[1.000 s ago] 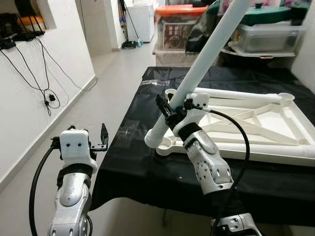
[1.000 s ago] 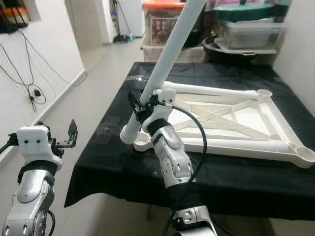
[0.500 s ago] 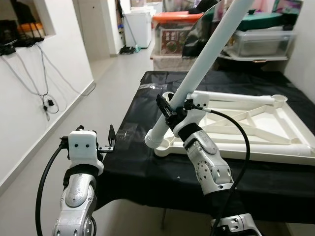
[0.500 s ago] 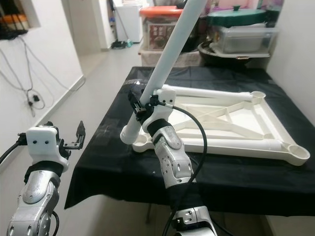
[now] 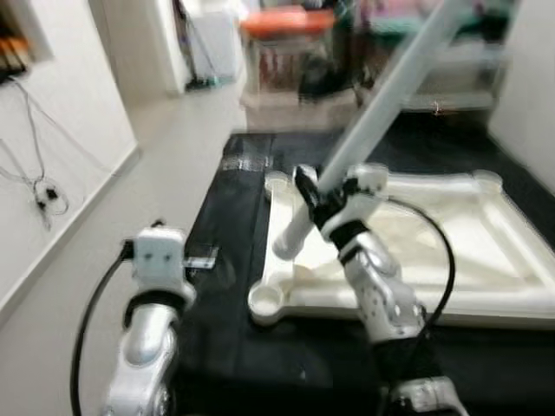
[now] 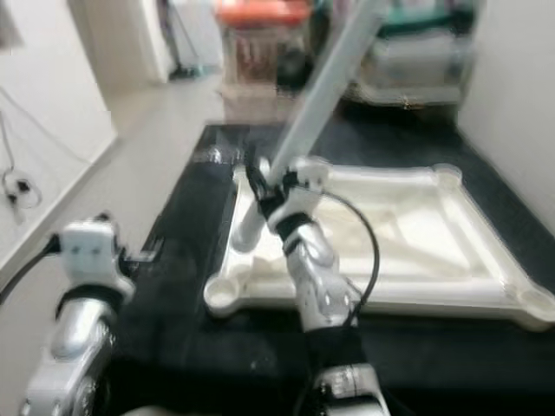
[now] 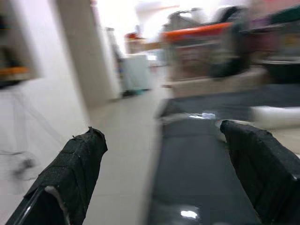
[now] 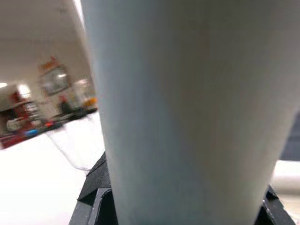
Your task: Building children table
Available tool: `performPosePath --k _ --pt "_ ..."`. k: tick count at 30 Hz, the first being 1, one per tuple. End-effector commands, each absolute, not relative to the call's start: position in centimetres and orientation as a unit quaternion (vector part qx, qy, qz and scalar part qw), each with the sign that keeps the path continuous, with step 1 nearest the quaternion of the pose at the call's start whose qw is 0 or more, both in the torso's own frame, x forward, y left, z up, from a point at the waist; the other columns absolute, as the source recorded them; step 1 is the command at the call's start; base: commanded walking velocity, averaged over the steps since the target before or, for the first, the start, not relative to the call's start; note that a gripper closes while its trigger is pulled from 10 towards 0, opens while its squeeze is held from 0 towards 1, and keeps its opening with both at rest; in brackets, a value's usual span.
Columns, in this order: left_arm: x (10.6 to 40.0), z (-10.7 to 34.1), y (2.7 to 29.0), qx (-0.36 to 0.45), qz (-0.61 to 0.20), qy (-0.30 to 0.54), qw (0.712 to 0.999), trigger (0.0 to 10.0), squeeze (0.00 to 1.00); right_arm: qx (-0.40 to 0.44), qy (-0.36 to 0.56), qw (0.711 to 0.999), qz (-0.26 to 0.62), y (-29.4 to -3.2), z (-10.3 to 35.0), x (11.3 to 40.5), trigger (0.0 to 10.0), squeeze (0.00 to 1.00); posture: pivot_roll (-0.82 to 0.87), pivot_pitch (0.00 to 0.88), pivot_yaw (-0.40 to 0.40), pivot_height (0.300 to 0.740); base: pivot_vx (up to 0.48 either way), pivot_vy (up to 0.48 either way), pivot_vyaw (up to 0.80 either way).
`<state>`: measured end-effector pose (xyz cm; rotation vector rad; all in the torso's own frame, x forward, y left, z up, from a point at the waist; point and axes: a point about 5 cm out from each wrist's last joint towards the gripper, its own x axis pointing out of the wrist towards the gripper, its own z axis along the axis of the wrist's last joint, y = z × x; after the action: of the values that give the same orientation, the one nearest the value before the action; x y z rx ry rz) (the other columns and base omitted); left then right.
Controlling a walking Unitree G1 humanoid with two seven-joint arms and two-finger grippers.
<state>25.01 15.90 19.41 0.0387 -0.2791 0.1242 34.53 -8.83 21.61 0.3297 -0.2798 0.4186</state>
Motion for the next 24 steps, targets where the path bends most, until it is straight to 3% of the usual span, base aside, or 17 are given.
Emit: performPosePath --k 1,20,24 --pt "24.9 18.6 16.7 0.03 0.08 -0.118 0.989 10.0 0.0 0.161 -0.141 0.948 0.237 -7.1 22.1 34.2 10.0 0.0 -0.05 0.0 0.021 0.74 0.0 0.0 0.0" --pt "24.1 16.7 16.1 0.036 0.051 -0.079 0.995 10.0 0.0 0.147 -0.169 0.937 0.268 -8.3 23.5 34.9 10.0 0.0 -0.05 0.0 0.021 0.74 0.0 0.0 0.0" --pt "23.4 15.8 15.9 0.039 0.035 -0.06 0.997 10.0 0.0 0.139 -0.169 0.936 0.276 -8.8 23.6 35.2 10.0 0.0 -0.05 0.0 0.017 0.74 0.0 0.0 0.48"
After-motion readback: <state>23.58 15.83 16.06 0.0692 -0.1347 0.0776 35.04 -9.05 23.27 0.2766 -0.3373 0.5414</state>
